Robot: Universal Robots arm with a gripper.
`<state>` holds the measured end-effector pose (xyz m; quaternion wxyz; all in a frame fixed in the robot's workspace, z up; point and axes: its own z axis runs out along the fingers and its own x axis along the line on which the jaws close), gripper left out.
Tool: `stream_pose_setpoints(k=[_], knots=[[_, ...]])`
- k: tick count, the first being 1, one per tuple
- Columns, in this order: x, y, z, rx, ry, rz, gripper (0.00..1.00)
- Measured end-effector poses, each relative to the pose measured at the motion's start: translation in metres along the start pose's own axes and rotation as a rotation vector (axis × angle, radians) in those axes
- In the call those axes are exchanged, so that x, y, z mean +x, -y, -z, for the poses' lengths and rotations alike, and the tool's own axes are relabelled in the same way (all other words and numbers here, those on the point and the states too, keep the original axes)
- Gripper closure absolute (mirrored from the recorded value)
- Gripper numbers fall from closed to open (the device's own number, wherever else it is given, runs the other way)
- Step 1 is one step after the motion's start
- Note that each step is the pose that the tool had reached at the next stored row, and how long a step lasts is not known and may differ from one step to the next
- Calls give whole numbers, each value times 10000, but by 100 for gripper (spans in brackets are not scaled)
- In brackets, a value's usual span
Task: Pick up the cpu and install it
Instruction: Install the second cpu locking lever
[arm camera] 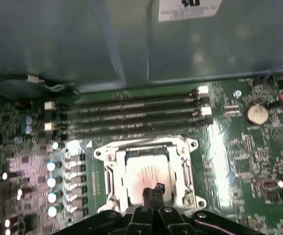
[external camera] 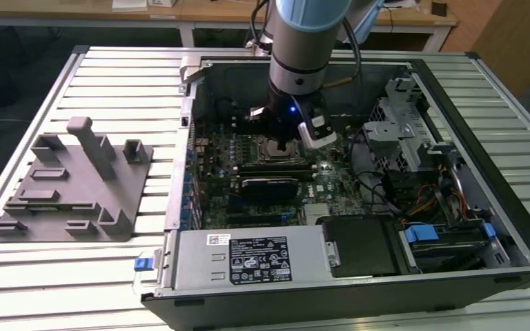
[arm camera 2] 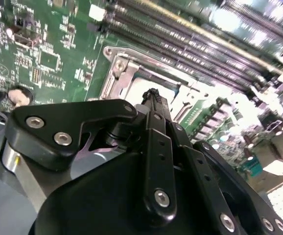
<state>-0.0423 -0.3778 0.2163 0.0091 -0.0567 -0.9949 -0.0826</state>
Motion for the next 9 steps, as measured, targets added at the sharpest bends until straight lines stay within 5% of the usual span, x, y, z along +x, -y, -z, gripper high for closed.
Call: stream_pose_setpoints(k=[9], knots=[[5,-47,-16,4,0,-1,89]])
